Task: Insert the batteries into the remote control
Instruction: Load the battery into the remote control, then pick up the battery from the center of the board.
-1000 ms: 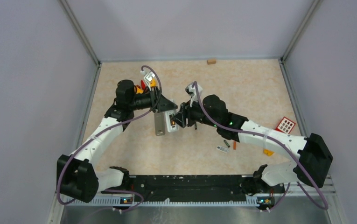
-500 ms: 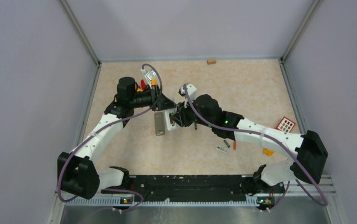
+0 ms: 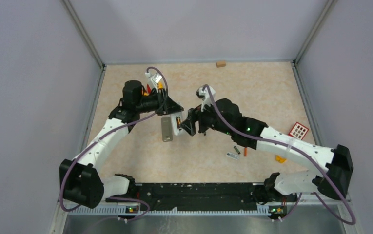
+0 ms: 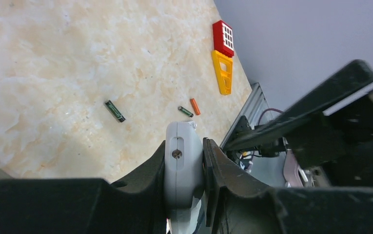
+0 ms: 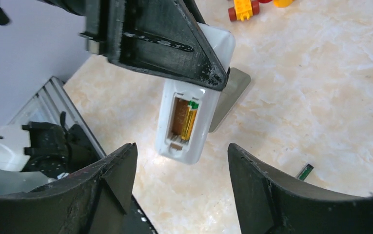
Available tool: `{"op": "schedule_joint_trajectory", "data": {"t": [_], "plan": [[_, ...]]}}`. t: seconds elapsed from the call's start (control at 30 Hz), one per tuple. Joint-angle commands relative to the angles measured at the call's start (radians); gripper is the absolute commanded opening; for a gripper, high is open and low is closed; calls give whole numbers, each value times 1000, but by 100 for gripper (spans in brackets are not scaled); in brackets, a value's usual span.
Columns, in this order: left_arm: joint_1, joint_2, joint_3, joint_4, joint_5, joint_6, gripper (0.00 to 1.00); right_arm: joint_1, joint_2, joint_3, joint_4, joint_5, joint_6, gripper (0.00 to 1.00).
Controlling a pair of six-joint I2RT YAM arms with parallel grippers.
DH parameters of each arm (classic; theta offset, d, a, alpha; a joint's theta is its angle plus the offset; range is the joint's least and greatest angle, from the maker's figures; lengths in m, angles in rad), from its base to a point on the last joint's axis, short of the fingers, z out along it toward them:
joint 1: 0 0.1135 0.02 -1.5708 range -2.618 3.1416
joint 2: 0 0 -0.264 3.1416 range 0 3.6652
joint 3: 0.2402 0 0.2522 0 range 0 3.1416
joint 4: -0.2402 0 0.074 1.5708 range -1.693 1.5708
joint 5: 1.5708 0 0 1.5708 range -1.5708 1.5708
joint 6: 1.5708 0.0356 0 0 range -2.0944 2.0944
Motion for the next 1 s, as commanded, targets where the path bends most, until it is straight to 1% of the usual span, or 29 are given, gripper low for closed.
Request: {"op": "schedule_joint_trajectory", "data": {"t": [0.0,0.07,0.17,0.27,0.37,0.43,0.47,0.5,0.6,0.67,0.8,0.97], "plan": [[4,-36,-6,79,-69,2,0,4,-138,-24,-43,77,117,70],[4,-53,-52,154,-93,-30,0,-11,-159,-35,-127,130,169,70],[3,-84,-107,260,-110,-74,0,-48,-138,-52,-243,196,241,68],[3,-112,-171,371,-123,-115,0,-79,-75,-59,-318,230,269,62],[3,-130,-218,448,-180,-138,0,-95,30,-28,-364,273,267,57],[4,-141,-222,413,-273,-125,0,-110,120,19,-388,278,261,55],[3,-148,-213,354,-389,-112,0,-111,170,49,-402,289,259,54],[2,-154,-206,311,-451,-100,0,-112,219,80,-418,293,253,54],[2,-179,-218,279,-577,-85,0,-113,356,165,-453,320,245,54],[3,-191,-226,276,-615,-84,0,-114,420,215,-480,332,241,53],[3,-210,-241,279,-656,-86,0,-120,513,267,-489,316,243,46],[3,-215,-251,287,-657,-89,0,-134,586,298,-507,326,269,37]]}}
